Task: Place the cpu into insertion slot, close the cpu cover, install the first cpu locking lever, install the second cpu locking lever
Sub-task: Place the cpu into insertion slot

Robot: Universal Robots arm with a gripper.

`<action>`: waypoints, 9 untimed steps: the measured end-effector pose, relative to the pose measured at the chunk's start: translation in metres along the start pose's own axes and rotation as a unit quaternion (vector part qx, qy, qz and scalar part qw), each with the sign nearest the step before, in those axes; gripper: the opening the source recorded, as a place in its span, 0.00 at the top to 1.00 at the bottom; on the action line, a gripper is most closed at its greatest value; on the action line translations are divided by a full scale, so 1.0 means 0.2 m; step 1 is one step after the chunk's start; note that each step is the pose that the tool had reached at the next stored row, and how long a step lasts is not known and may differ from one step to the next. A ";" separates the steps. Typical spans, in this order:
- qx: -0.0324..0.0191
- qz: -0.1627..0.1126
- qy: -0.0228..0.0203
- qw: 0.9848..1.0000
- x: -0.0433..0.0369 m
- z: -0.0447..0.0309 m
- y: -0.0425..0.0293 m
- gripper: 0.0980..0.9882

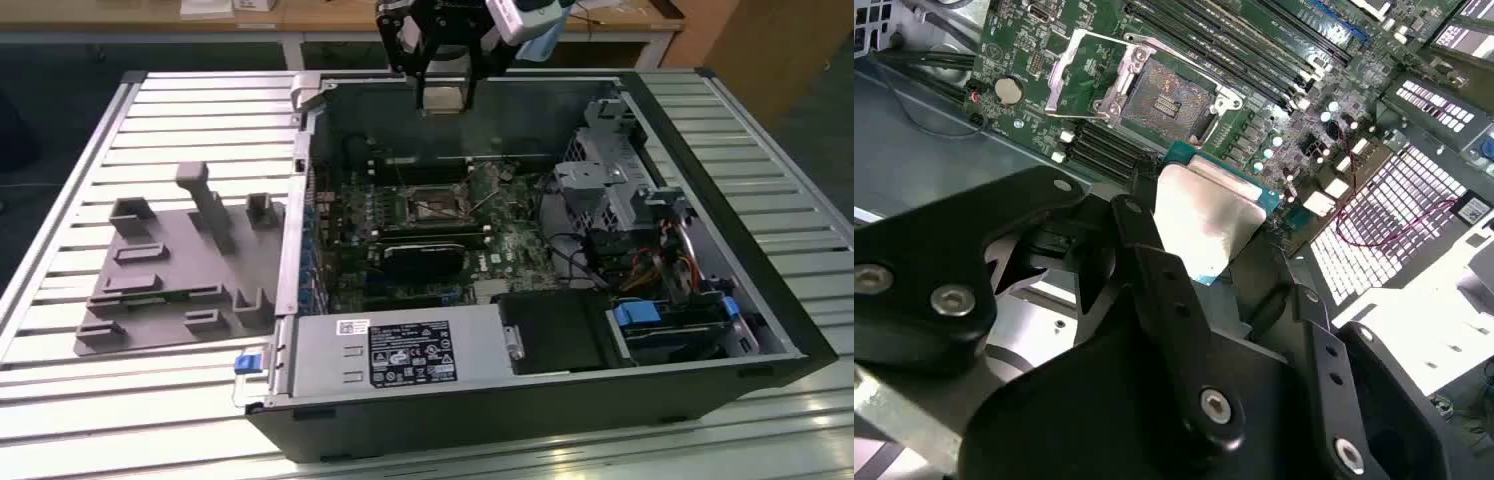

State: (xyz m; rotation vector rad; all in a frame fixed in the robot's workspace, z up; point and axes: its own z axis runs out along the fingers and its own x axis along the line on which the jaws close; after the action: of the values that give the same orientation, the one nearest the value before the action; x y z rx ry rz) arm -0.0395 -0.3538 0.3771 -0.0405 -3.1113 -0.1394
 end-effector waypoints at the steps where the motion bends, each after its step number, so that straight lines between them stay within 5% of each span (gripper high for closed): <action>1: 0.000 0.000 0.000 1.000 0.000 0.000 0.000 0.51; 9: 0.000 0.000 0.000 1.000 0.000 0.000 0.000 0.51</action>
State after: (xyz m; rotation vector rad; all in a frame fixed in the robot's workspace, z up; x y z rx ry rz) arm -0.0395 -0.3538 0.3771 -0.0406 -3.1110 -0.1395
